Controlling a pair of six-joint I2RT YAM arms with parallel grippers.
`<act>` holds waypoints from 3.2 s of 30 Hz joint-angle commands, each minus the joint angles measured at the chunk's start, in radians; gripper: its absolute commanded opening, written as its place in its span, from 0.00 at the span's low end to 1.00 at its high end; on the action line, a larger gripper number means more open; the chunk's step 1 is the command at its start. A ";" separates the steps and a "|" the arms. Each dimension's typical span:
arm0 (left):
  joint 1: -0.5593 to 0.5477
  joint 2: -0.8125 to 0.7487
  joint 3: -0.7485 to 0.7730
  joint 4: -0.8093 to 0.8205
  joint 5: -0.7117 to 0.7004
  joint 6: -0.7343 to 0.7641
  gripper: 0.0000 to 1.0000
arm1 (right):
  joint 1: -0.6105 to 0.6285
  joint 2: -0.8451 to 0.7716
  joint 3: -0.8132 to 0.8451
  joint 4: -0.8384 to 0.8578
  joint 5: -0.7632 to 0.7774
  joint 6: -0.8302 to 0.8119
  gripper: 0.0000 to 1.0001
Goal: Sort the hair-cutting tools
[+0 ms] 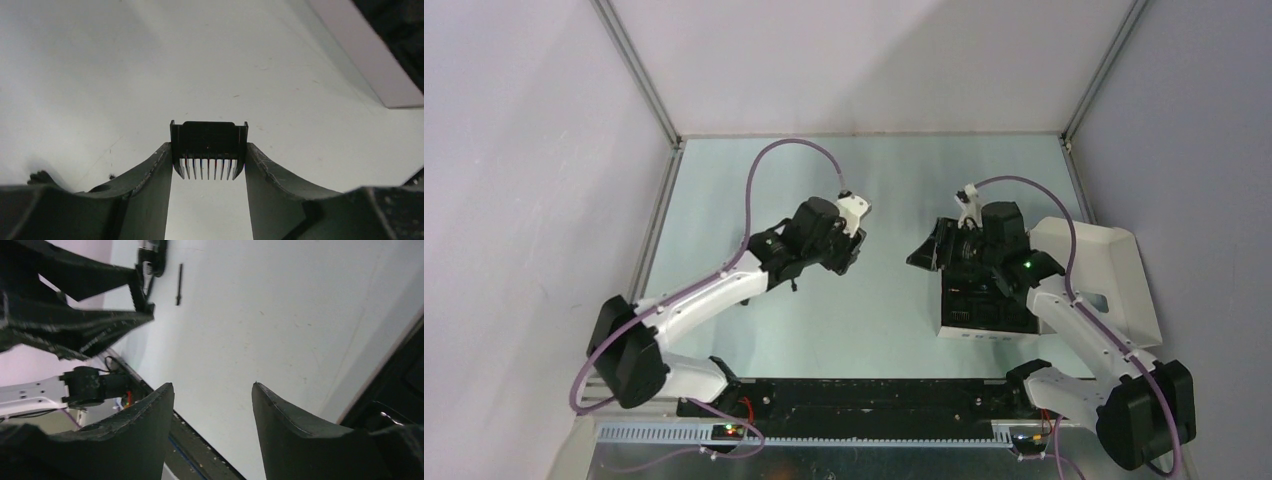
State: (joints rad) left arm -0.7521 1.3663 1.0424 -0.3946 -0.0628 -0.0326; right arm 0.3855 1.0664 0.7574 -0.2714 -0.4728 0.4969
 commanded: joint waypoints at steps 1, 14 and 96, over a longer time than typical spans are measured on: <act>-0.056 -0.105 -0.024 0.084 0.049 0.130 0.31 | -0.001 0.004 0.087 0.048 -0.113 0.036 0.62; -0.173 -0.181 0.014 0.113 0.095 0.213 0.33 | 0.026 0.025 0.145 0.175 -0.261 0.148 0.58; 0.544 -0.984 -0.471 0.146 -0.327 -0.106 1.00 | -0.442 0.109 -0.089 0.066 0.017 0.033 0.00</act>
State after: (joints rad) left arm -0.1986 0.3775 0.5789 -0.2970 -0.3573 -0.1566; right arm -0.0521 1.1603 0.6819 -0.2768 -0.4496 0.5079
